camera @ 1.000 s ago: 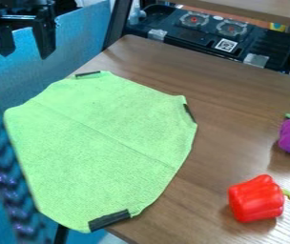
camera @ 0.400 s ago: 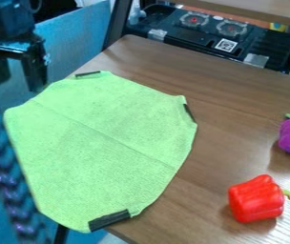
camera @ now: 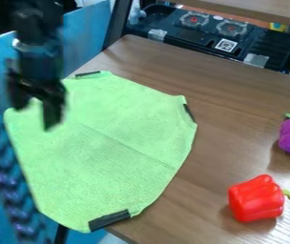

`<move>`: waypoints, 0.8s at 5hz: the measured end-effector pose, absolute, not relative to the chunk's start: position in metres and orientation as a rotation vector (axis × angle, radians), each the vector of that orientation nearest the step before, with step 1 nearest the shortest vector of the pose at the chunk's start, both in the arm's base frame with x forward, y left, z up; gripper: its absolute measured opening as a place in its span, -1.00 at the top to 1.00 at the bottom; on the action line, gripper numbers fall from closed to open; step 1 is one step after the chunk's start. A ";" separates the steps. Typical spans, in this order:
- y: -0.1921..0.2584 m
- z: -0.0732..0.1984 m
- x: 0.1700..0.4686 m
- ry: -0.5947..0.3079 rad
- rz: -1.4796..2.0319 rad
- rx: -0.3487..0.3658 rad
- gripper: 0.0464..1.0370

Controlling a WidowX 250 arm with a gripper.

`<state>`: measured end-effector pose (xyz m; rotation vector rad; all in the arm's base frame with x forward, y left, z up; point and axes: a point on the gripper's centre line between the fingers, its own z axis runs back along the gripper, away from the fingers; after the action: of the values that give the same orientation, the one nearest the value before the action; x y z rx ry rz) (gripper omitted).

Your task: Fold the green cloth from bottom right to top left

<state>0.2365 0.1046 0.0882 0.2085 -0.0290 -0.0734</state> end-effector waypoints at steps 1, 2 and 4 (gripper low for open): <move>0.092 0.090 0.218 -0.146 -0.221 0.313 -0.93; 0.072 0.095 0.203 -0.210 -0.354 0.302 -0.93; 0.045 0.079 0.175 -0.213 -0.543 0.330 -0.93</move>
<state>0.1750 0.0451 0.0785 0.3303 -0.2128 -0.5430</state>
